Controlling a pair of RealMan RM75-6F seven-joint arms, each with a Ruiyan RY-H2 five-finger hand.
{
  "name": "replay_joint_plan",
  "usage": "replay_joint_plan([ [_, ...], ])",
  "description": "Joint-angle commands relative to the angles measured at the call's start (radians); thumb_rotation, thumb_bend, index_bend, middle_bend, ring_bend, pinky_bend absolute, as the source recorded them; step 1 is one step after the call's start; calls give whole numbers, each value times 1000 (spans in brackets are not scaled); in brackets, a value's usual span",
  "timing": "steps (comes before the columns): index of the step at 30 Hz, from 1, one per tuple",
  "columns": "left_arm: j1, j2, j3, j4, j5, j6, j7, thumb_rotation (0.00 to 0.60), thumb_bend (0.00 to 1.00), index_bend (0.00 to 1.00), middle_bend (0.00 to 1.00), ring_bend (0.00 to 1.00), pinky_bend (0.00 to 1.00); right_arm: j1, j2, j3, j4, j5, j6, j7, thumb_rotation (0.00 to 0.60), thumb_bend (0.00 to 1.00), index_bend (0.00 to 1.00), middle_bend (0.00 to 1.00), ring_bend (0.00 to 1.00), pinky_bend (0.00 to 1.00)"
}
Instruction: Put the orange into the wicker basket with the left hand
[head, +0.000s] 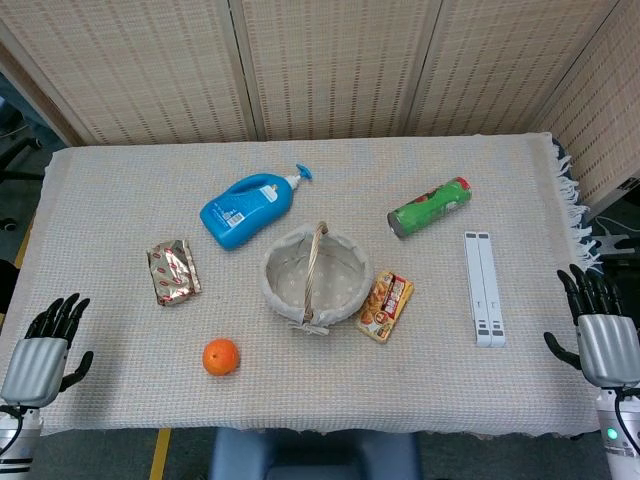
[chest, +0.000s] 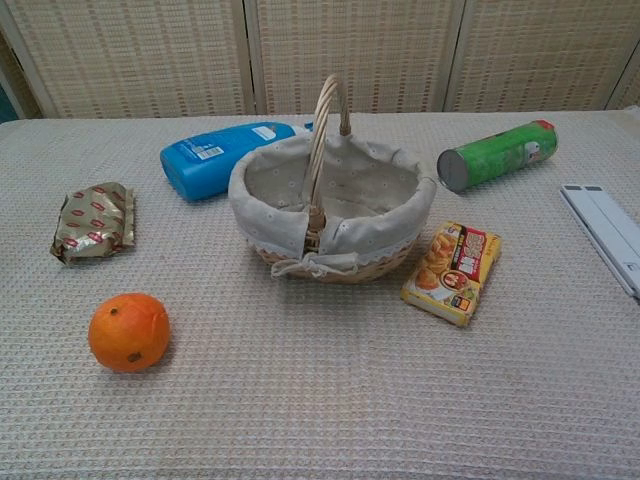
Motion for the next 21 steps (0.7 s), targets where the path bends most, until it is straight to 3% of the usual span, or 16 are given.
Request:
replay_joint_plan([
  [1, 0, 2, 1, -3, 0, -2, 0, 600, 371, 0, 0, 0, 164, -4, -5, 1, -5, 3, 2, -10, 600, 123, 0, 0, 0, 25],
  [12, -18, 23, 27, -14, 28, -49, -36, 600, 373, 0, 0, 0, 169, 9, 9, -11, 3, -48, -15, 34, 600, 123, 0, 0, 0, 27],
  [16, -40, 19, 50, -19, 41, -106, -18, 600, 374, 0, 0, 0, 181, 11, -23, 1, 75, -136, 66, 175, 600, 123, 0, 0, 0, 39],
  [21, -64, -24, 90, -12, 78, -168, 28, 600, 373, 0, 0, 0, 188, -2, -98, 42, 162, -165, 188, 315, 600, 181, 0, 0, 0, 86],
])
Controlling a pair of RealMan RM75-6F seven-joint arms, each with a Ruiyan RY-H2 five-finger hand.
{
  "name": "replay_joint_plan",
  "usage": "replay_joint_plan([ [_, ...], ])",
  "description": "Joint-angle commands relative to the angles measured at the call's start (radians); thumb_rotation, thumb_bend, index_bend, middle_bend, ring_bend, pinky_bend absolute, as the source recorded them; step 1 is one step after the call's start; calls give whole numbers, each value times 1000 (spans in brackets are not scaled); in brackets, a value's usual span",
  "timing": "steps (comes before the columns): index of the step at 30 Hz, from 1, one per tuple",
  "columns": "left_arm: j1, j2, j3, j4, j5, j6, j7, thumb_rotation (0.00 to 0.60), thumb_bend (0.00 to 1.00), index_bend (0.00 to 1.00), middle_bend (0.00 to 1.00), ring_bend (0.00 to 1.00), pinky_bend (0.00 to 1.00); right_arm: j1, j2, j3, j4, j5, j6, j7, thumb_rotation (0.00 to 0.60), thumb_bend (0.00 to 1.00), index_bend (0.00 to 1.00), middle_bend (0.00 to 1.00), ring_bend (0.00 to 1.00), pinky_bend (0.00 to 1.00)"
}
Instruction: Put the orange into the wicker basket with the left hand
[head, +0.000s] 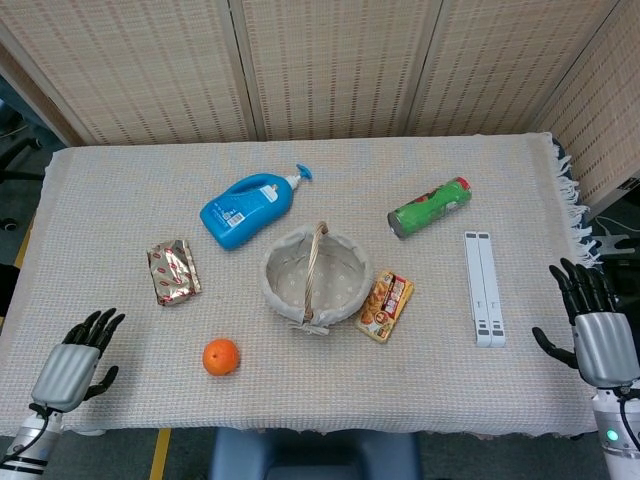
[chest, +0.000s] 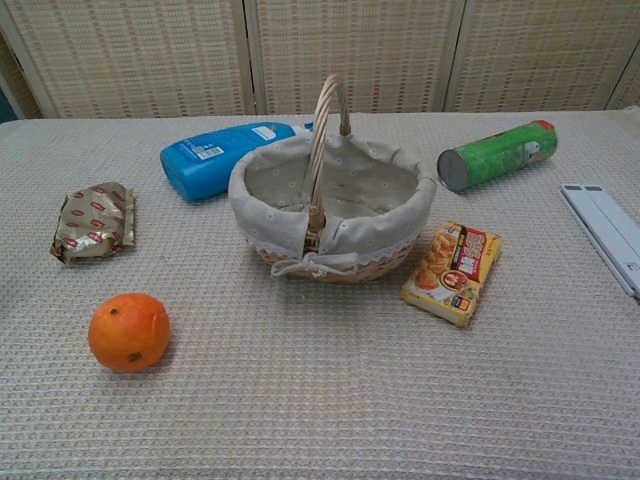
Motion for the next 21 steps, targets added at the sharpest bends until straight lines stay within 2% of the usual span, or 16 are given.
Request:
replay_joint_plan([
  [1, -19, -28, 32, 4, 30, -43, 26, 600, 374, 0, 0, 0, 189, -11, -66, 35, 90, -47, 112, 114, 600, 188, 0, 0, 0, 101],
  [7, -62, -56, 76, -15, 34, -167, 52, 600, 374, 0, 0, 0, 188, -13, -82, 48, 131, -57, 150, 184, 600, 189, 0, 0, 0, 107],
  [12, -81, -124, 43, -7, -15, -196, 113, 600, 383, 0, 0, 0, 158, -7, -83, 45, 137, -56, 136, 178, 600, 189, 0, 0, 0, 107],
  [17, -98, -206, -11, 21, -49, -176, 134, 600, 384, 0, 0, 0, 127, -4, -83, 32, 134, -67, 124, 162, 600, 189, 0, 0, 0, 107],
  [21, -117, -239, -35, 20, -79, -191, 131, 600, 381, 0, 0, 0, 118, 0, -81, 29, 130, -65, 111, 156, 600, 189, 0, 0, 0, 107],
])
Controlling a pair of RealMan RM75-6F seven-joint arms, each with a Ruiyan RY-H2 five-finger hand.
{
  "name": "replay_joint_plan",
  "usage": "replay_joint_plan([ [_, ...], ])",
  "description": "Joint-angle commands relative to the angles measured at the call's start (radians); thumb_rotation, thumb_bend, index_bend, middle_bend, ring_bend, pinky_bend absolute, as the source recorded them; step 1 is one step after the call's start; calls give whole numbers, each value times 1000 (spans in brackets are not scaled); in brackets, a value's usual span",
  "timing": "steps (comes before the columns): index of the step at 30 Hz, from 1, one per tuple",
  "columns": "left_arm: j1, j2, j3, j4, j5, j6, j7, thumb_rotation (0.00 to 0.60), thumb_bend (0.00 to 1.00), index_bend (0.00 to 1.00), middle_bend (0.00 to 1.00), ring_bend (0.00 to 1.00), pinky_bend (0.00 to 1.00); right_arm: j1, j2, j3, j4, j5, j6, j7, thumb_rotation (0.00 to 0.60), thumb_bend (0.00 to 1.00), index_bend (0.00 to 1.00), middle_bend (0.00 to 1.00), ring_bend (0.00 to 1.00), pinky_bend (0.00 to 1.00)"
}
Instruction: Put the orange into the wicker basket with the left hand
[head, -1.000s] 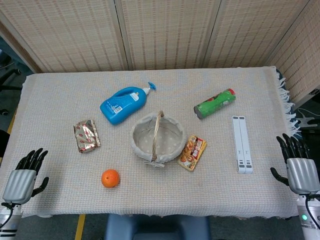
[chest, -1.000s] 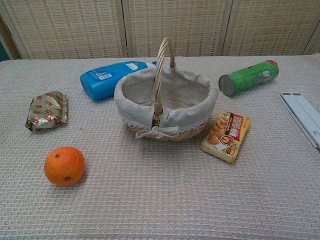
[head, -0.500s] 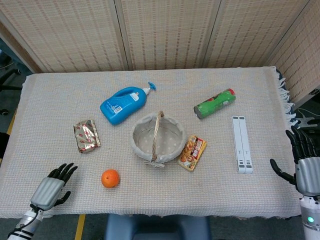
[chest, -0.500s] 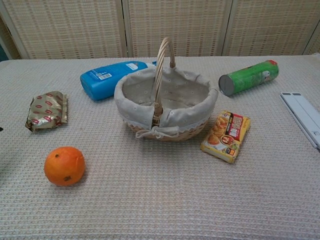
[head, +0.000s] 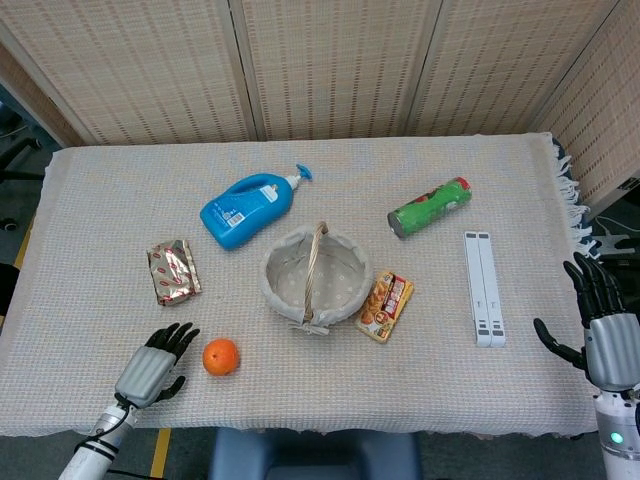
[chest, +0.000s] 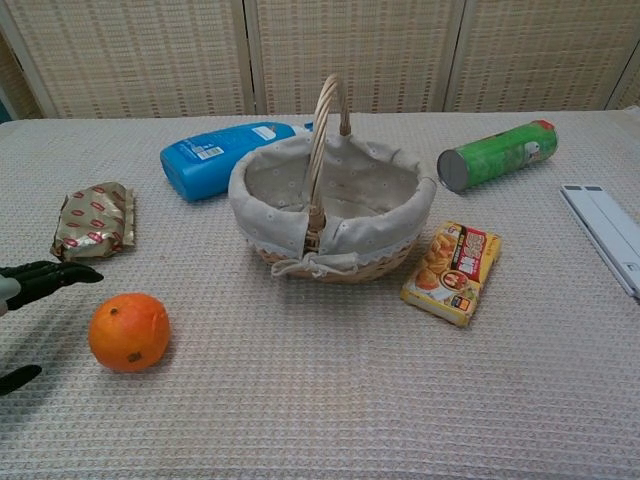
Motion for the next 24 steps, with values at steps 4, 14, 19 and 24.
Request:
replay_joint_plan([
  [4, -27, -5, -14, -39, -43, -33, 9, 600, 380, 0, 0, 0, 115, 4, 1, 0, -4, 6, -10, -5, 600, 189, 0, 0, 0, 107],
  [14, -56, 9, 27, -117, -37, -86, -6, 600, 381, 0, 0, 0, 107, 10, -4, 7, -2, 12, -11, -8, 600, 189, 9, 0, 0, 107],
  [19, -63, -35, 35, -115, -2, -69, -12, 600, 379, 0, 0, 0, 106, 16, -4, 6, -2, 17, -27, -13, 600, 189, 11, 0, 0, 107],
  [24, -61, -108, 29, -69, 12, -38, 0, 600, 378, 0, 0, 0, 106, 19, 0, 3, -7, 19, -37, -13, 600, 189, 11, 0, 0, 107],
])
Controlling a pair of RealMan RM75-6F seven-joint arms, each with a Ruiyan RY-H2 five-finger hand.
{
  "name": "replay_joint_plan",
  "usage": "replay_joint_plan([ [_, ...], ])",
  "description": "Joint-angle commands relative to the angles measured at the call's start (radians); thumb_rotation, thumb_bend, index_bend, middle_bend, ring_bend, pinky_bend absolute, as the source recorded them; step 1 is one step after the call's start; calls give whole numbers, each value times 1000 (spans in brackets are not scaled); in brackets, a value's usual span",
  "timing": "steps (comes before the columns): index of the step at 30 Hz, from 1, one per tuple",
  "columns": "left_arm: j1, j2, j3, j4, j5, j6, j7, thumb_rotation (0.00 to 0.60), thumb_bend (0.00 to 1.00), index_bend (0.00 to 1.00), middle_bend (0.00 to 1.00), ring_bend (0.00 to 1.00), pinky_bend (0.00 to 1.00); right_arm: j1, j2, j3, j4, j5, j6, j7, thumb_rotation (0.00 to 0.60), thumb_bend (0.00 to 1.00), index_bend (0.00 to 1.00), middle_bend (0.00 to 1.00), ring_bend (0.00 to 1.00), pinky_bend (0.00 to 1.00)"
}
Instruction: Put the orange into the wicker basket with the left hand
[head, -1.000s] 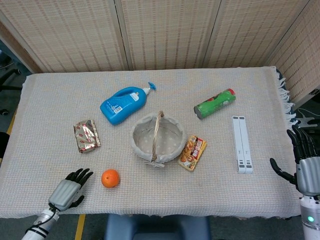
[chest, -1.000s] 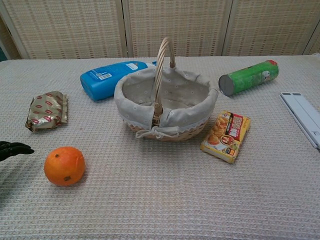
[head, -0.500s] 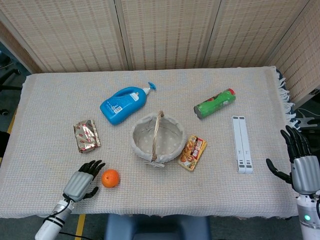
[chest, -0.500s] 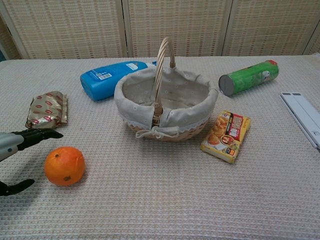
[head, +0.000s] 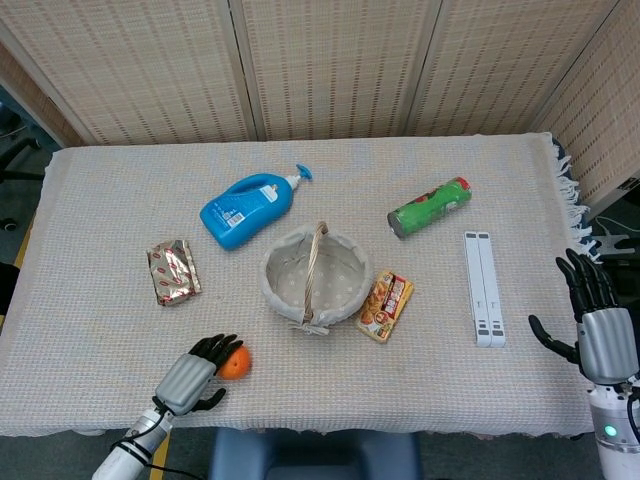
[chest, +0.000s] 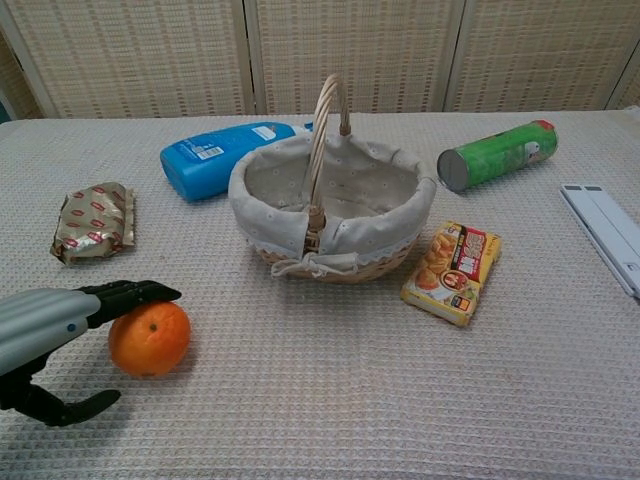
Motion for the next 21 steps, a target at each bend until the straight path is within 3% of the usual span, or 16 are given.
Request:
replay_joint_plan([
  [1, 0, -44, -3, 32, 4, 16, 3, 600, 378, 0, 0, 0, 106, 0, 1, 1, -1, 2, 0, 1, 600, 189, 12, 0, 0, 107],
  [5, 3, -86, -5, 66, 8, 33, -20, 600, 379, 0, 0, 8, 111, 1, 2, 4, -2, 7, -1, 5, 600, 189, 14, 0, 0, 107],
  [10, 9, -123, -6, 106, 31, 68, -36, 600, 383, 55, 42, 203, 218, 2, 3, 4, -3, 9, -4, 7, 600, 189, 17, 0, 0, 107],
  [12, 21, -154, -13, 138, 47, 111, -38, 600, 400, 226, 188, 405, 401, 3, 4, 4, -3, 10, -5, 7, 600, 189, 18, 0, 0, 107],
  [15, 63, -242, -32, 239, 92, 249, -80, 600, 453, 439, 350, 578, 570, 3, 3, 5, -3, 11, -3, 8, 600, 189, 19, 0, 0, 107],
  [18, 70, -262, -35, 277, 102, 277, -98, 600, 476, 523, 428, 660, 646, 3, 2, 6, -2, 11, -3, 7, 600, 189, 19, 0, 0, 107],
  [21, 69, -254, -38, 277, 102, 281, -87, 600, 486, 550, 463, 691, 657, 3, 1, 5, -3, 11, -4, 5, 600, 189, 19, 0, 0, 107],
])
